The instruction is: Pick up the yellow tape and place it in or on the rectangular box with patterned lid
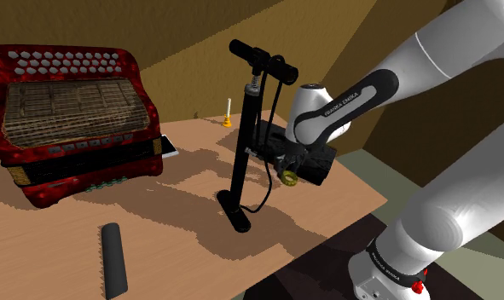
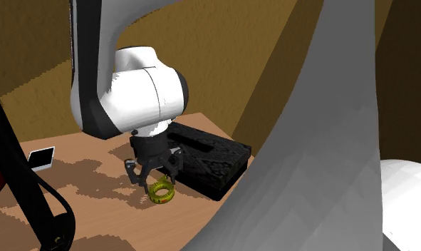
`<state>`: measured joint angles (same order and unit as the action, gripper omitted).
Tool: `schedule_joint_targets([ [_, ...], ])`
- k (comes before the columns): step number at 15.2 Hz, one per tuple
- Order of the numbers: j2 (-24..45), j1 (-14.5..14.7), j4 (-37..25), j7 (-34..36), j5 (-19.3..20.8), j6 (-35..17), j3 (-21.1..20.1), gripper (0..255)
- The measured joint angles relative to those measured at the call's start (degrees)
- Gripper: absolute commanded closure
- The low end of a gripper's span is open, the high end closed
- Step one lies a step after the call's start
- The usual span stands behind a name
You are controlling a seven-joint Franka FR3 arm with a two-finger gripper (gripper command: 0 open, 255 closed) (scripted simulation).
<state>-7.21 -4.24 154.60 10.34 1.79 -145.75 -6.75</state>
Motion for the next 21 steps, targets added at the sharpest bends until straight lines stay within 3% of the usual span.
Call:
schedule_joint_targets([
  [21, -13.7, 0.6, -6.3, -2.3, -2.1, 19.9, 0.9, 255],
])
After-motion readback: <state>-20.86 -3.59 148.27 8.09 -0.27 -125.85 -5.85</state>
